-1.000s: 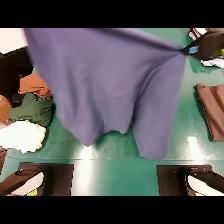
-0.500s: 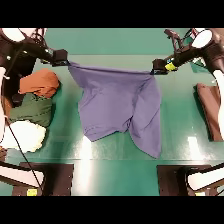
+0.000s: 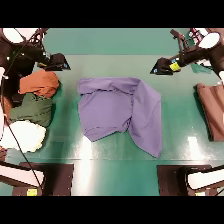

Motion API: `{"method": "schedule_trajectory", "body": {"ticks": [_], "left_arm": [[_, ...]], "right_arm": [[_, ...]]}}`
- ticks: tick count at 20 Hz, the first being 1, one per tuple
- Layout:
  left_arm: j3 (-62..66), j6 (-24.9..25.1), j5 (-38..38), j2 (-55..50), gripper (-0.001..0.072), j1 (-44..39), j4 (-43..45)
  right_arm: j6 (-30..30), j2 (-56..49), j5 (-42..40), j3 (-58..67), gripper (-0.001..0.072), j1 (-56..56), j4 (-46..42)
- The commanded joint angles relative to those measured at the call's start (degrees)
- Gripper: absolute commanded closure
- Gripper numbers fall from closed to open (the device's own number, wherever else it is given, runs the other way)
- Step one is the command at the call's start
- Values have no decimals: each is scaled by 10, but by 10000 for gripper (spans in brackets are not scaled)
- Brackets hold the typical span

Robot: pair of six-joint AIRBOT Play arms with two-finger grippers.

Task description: Fold the shirts.

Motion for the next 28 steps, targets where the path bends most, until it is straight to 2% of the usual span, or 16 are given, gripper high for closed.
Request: {"method": "schedule_trajectory", "body": {"ticks": [1, 6, 10, 12, 18, 21, 22, 23, 24, 28], "left_arm": [[-114, -2, -19, 83, 167, 1, 17], [-464, 1, 33, 259, 168, -23, -1], [-635, 0, 104, 320, 168, -78, -78], [-674, 1, 142, 320, 168, -106, -119], [-698, -26, 244, 317, 169, -182, -124], [-698, -40, 264, 317, 170, -207, -123], [-698, -40, 263, 317, 284, -207, -123], [-698, -40, 264, 317, 496, -207, -123], [-697, -40, 270, 317, 667, -206, -123], [-648, -37, 229, 325, 683, -164, -105]], "right_arm": [[-28, 103, 15, -118, 294, -29, 13], [-28, 256, 11, -308, 294, -64, 14], [-28, 334, -20, -387, 294, -71, 13], [-27, 358, -25, -407, 294, -71, 13], [-26, 399, -23, -433, 294, -71, 12], [-24, 396, -17, -433, 294, -71, 12], [-24, 394, -13, -433, 294, -71, 10], [-24, 391, -8, -433, 294, -71, 7], [-24, 388, -1, -433, 294, -71, 6], [4, 369, 70, -447, 294, -75, -79]]}}
